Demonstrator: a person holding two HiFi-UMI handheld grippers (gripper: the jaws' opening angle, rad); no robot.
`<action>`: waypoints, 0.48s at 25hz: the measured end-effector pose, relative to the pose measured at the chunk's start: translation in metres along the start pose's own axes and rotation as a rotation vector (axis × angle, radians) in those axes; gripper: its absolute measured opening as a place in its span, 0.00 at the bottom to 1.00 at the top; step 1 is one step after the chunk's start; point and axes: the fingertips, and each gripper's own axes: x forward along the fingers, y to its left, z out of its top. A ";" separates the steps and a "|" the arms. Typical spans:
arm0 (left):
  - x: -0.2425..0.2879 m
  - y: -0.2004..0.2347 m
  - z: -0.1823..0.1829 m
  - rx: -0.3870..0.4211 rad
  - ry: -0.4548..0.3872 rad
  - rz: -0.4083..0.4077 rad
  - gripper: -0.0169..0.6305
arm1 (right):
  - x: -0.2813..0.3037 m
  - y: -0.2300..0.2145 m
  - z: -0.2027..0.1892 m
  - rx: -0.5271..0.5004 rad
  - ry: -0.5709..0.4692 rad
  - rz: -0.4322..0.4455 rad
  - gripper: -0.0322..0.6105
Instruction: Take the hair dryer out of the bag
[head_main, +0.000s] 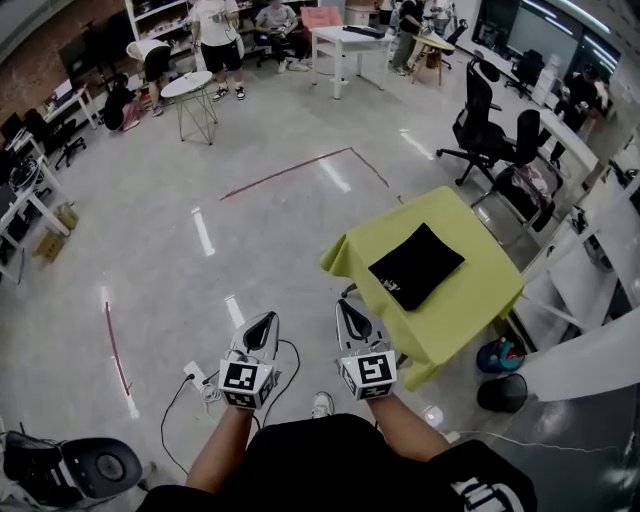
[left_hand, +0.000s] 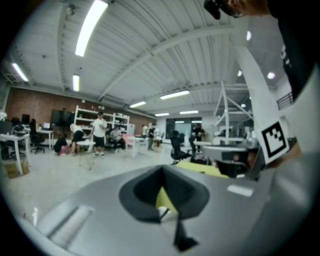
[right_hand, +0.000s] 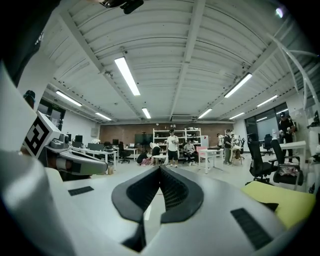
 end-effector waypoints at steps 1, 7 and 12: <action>0.006 -0.003 0.001 0.004 0.003 -0.004 0.04 | 0.001 -0.006 0.000 0.007 0.001 -0.002 0.06; 0.030 -0.019 0.004 0.054 0.034 -0.043 0.04 | 0.001 -0.027 0.003 0.055 -0.013 -0.019 0.06; 0.045 -0.040 0.003 0.060 0.046 -0.087 0.04 | -0.019 -0.049 0.006 0.057 -0.065 -0.089 0.06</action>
